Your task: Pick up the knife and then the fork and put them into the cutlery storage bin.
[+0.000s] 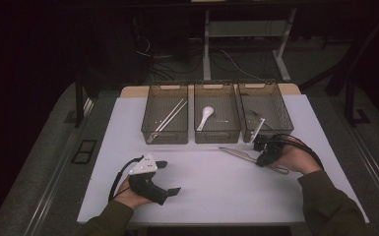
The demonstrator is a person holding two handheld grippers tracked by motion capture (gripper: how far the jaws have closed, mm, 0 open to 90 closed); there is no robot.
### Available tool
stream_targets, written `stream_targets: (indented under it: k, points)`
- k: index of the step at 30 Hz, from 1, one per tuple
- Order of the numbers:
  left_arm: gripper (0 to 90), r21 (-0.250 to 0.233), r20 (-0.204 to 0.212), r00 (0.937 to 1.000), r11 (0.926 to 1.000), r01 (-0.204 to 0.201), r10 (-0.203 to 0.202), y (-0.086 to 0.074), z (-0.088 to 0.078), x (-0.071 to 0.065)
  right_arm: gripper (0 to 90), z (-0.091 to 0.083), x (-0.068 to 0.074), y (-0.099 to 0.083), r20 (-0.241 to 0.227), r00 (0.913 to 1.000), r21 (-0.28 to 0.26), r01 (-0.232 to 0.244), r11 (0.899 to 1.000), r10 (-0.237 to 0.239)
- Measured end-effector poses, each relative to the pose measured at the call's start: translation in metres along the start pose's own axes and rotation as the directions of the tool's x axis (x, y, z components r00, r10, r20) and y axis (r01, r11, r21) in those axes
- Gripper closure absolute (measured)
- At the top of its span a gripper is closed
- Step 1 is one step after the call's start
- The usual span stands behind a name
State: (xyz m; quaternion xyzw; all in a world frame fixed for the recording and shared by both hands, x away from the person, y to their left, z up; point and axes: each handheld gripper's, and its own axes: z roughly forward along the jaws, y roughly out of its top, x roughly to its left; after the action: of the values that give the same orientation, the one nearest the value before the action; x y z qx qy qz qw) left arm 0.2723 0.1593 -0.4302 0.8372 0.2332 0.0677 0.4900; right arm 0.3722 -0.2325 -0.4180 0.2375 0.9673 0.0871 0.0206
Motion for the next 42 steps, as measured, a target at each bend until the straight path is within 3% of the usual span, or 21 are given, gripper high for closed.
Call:
stream_targets:
  k: [4, 10, 14, 23, 33, 38, 39, 42]
  points:
    - [0.0, -0.001, 0.000, 1.0000, 1.0000, 0.001, -0.001, 0.000, 0.000, 0.000, 79.9, -0.005, 0.000, -0.005, -0.006, 0.9999, -0.043, 0.016, 0.999, -0.016]
    - [0.0, 0.001, -0.001, 1.0000, 1.0000, 0.005, -0.005, 0.000, -0.001, 0.000, 79.9, -0.014, 0.002, -0.014, -0.017, 0.9998, -0.147, -0.005, 0.989, 0.003]
    - [0.0, -0.002, 0.000, 1.0000, 1.0000, 0.009, -0.009, 0.000, -0.001, 0.001, 79.9, -0.018, 0.002, -0.020, -0.030, 0.9993, -0.205, -0.028, 0.978, 0.023]
    - [0.0, -0.003, 0.001, 1.0000, 1.0000, 0.005, -0.005, 0.000, -0.001, 0.001, 79.9, -0.026, -0.003, -0.032, -0.093, 0.9932, -0.323, -0.097, 0.942, 0.070]
    - [0.0, -0.004, -0.001, 1.0000, 1.0000, 0.002, -0.002, 0.000, -0.002, 0.001, 80.0, -0.036, -0.008, -0.048, -0.154, 0.9834, -0.452, -0.156, 0.878, 0.095]
    - [0.0, -0.005, -0.002, 1.0000, 1.0000, 0.003, -0.003, 0.000, -0.002, 0.001, 80.0, -0.043, -0.011, -0.056, -0.181, 0.9768, -0.513, -0.194, 0.836, 0.115]
    - [0.0, -0.006, -0.002, 1.0000, 1.0000, 0.003, -0.003, 0.000, -0.002, 0.001, 80.0, -0.045, -0.011, -0.058, -0.174, 0.9770, -0.531, -0.199, 0.824, 0.123]
    - [0.0, -0.005, -0.003, 1.0000, 1.0000, 0.002, -0.002, 0.000, -0.002, 0.001, 80.0, -0.049, -0.013, -0.063, -0.168, 0.9752, -0.559, -0.215, 0.801, 0.145]
